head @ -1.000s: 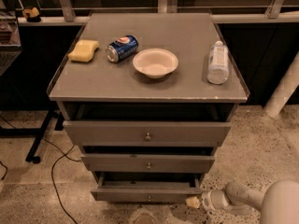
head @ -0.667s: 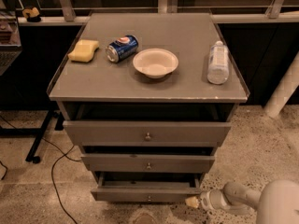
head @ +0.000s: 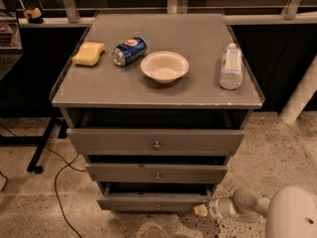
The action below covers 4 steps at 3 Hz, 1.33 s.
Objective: Close bottom drawer
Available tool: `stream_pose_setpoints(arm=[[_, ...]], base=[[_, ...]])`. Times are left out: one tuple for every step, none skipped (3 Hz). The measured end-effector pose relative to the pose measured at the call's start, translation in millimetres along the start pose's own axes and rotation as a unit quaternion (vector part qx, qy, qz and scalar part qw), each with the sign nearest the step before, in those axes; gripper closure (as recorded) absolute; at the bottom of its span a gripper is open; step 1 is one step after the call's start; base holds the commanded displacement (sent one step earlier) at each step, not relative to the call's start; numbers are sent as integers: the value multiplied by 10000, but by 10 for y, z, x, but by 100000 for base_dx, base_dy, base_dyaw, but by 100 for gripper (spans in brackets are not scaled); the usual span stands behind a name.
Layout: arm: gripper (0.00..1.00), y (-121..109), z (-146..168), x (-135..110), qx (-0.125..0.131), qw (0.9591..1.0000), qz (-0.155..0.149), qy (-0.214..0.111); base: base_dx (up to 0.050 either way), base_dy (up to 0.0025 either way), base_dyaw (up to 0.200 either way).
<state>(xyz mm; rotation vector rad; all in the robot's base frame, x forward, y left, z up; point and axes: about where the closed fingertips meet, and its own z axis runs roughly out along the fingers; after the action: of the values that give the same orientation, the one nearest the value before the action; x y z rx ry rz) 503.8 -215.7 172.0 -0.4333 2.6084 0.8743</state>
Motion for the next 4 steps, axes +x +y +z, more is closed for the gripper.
stream_pose_setpoints(arm=[[100, 114, 45, -309, 22, 9993, -363, -102], [100, 117, 44, -303, 22, 9993, -363, -102], [100, 239, 83, -646, 58, 9970, -720, -285], [100, 326, 102, -840, 87, 9947, -934, -419]], base=[[0, 0, 0], [0, 0, 0], [0, 0, 0], [0, 0, 0]])
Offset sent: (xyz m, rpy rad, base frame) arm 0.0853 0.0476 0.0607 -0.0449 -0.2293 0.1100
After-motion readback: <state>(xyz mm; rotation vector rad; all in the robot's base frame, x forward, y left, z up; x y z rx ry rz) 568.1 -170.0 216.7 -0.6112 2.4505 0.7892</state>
